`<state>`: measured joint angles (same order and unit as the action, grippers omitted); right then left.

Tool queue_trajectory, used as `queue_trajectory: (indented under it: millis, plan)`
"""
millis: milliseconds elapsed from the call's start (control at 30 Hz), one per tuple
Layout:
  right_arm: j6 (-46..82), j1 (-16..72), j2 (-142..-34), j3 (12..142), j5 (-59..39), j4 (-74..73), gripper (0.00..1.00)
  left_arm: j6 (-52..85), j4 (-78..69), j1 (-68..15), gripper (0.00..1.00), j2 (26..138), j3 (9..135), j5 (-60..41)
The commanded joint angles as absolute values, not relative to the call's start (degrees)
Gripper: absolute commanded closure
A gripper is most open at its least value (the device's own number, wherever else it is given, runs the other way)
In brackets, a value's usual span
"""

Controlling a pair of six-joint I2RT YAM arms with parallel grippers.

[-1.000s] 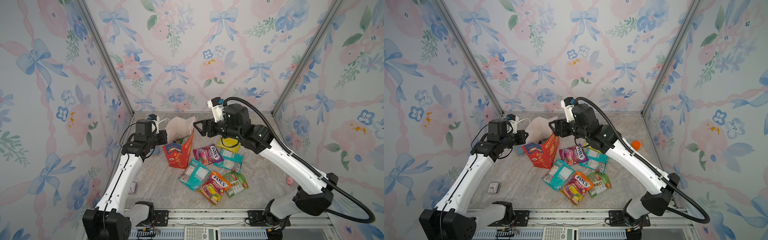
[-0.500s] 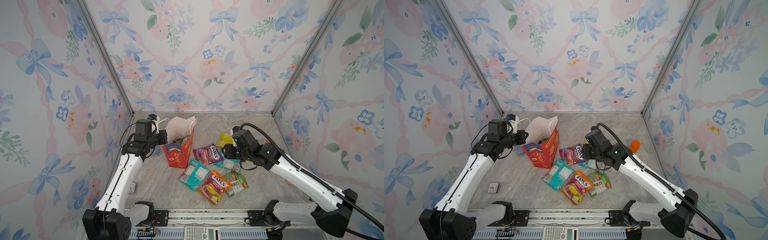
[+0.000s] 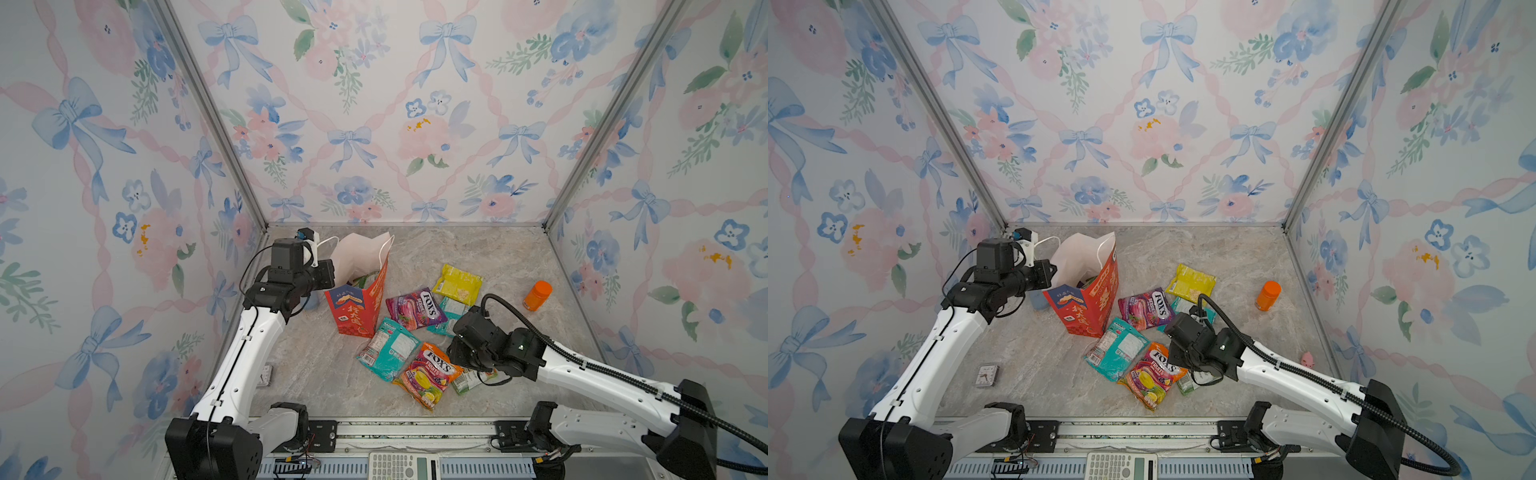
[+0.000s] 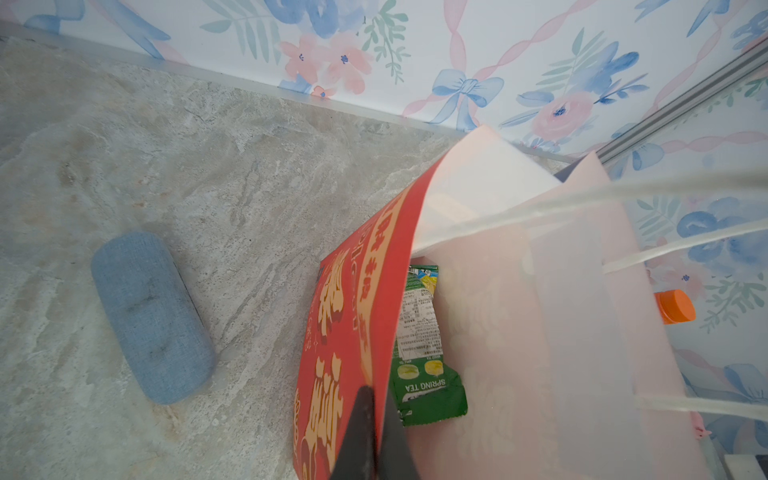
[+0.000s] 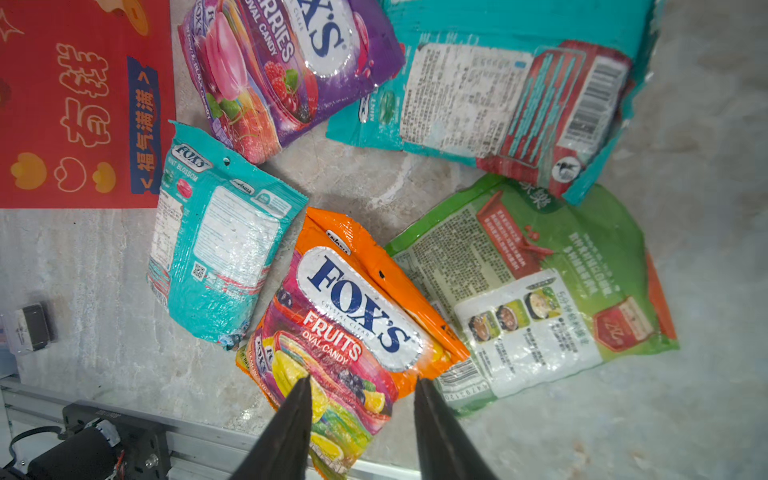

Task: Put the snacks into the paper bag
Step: 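Move the right gripper down over the orange FOX'S fruits candy bag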

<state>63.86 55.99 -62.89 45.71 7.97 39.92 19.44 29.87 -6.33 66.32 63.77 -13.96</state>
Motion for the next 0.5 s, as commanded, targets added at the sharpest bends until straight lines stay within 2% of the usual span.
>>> queue_trajectory:
  millis: [0, 467]
  plan:
    - [69.77, 58.48, -61.09, 42.19, 8.09, 36.7, 0.57, 17.67, 29.27, -6.24, 1.0, 66.51, 64.17, -13.69]
    - [79.36, 65.39, -57.69, 30.25, 10.13, 27.05, 0.57, 15.91, 29.26, -6.28, 1.0, 66.0, 62.23, -13.54]
